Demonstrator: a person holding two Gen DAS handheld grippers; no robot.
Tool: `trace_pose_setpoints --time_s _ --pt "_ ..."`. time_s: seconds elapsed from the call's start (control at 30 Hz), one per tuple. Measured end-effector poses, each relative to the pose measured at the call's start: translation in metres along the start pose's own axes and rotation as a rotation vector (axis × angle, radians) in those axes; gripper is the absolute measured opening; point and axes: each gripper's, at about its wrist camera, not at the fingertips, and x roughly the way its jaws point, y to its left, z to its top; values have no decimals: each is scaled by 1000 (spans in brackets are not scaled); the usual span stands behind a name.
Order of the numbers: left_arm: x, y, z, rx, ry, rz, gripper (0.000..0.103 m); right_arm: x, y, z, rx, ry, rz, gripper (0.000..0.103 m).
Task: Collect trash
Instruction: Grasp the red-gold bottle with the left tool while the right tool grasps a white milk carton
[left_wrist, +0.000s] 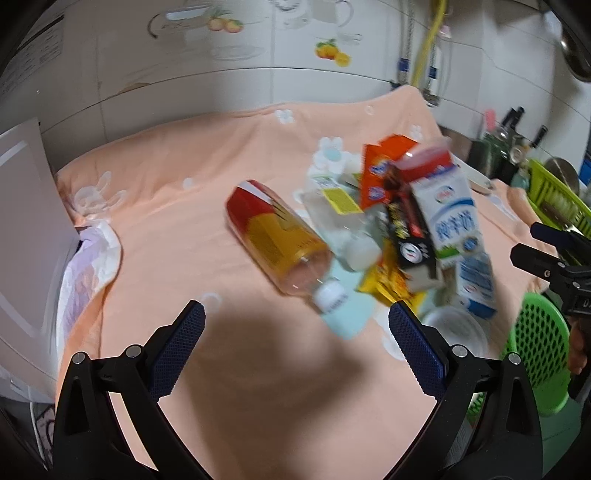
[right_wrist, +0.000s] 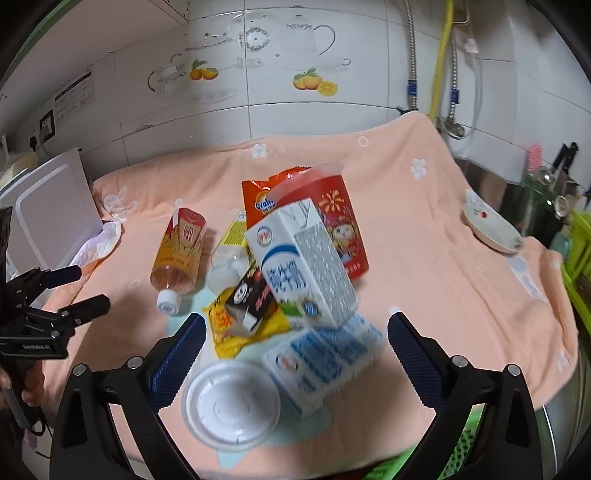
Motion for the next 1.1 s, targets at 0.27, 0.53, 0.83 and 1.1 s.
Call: trace_pose_setpoints --time_s 0.27,0.53,0.83,1.1 --pt "31 30 28 -101 56 -1 98 42 -12 26 -56 17 68 89" --pt "67 45 54 -168 120 -31 98 77 -30 39 -58 53 154 80" --pt "109 49 64 -241 210 -83 98 98 -29 39 -122 73 223 77" --pt "147 51 75 -326 290 -94 98 97 -17 34 -169 74 225 57"
